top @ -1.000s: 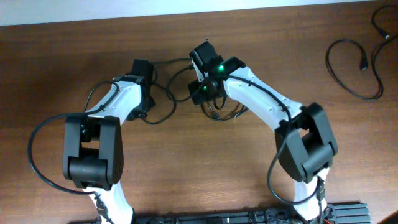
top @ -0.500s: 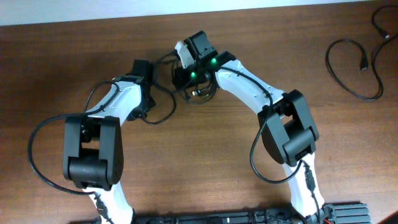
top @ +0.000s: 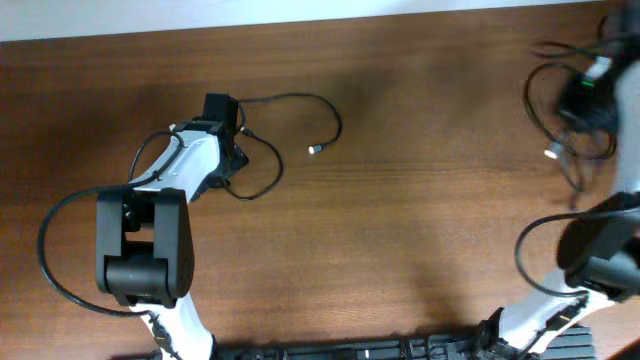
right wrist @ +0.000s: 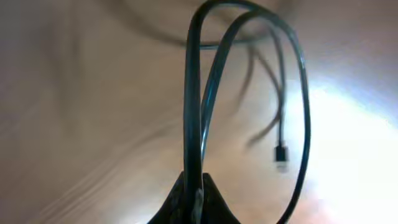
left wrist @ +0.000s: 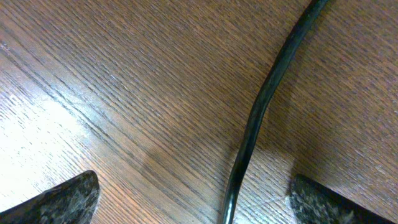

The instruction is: Untangle cables

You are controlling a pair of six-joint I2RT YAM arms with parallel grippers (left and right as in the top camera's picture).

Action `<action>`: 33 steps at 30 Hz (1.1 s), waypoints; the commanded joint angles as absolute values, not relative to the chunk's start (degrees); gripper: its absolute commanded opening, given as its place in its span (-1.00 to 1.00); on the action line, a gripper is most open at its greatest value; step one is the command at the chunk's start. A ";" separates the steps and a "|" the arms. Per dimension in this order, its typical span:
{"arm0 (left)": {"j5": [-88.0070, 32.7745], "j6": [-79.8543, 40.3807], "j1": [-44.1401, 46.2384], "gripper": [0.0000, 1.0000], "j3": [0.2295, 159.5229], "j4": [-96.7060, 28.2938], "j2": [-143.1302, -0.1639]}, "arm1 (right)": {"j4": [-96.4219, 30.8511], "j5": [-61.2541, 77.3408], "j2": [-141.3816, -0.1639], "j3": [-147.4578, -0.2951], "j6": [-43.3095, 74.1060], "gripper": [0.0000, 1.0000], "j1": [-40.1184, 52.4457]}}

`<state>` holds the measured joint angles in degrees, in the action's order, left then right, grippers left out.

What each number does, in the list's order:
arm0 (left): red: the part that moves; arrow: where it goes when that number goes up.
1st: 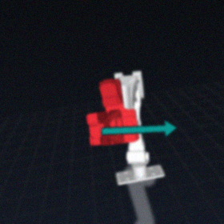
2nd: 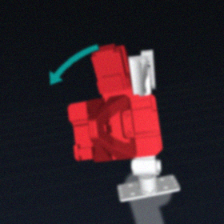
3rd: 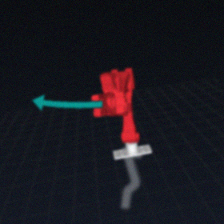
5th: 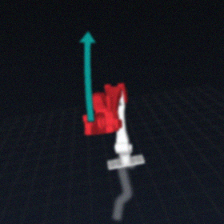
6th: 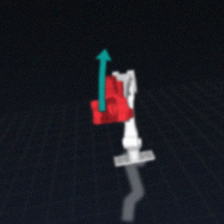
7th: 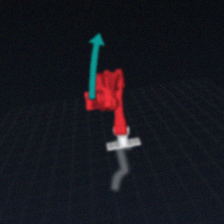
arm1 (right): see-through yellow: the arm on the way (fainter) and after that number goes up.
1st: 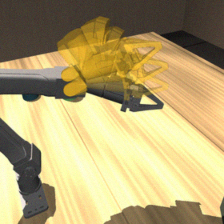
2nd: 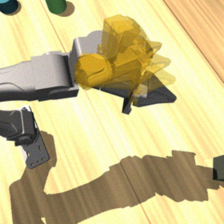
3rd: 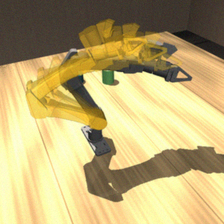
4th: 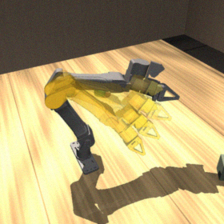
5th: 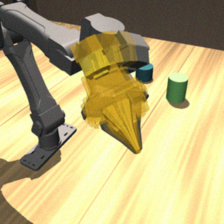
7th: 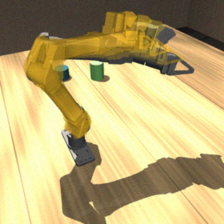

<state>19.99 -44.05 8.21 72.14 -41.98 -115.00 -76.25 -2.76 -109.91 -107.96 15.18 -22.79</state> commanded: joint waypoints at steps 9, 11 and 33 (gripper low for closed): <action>6.81 -42.83 8.91 0.98 66.37 -42.39 -124.84 | -56.95 -12.88 -113.71 -96.36 20.23 -0.92 -50.22; 6.81 -42.83 8.88 0.98 66.37 -42.22 -124.84 | -53.01 -8.19 -115.26 -90.59 20.23 -0.67 -50.17; 5.30 -42.85 8.91 0.98 66.37 -40.97 -124.84 | -41.19 12.78 -125.47 -85.23 1.67 -0.92 -48.77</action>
<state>10.59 -44.69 7.79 72.16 -38.59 -115.33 -41.54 4.80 -123.31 -87.39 6.50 -50.61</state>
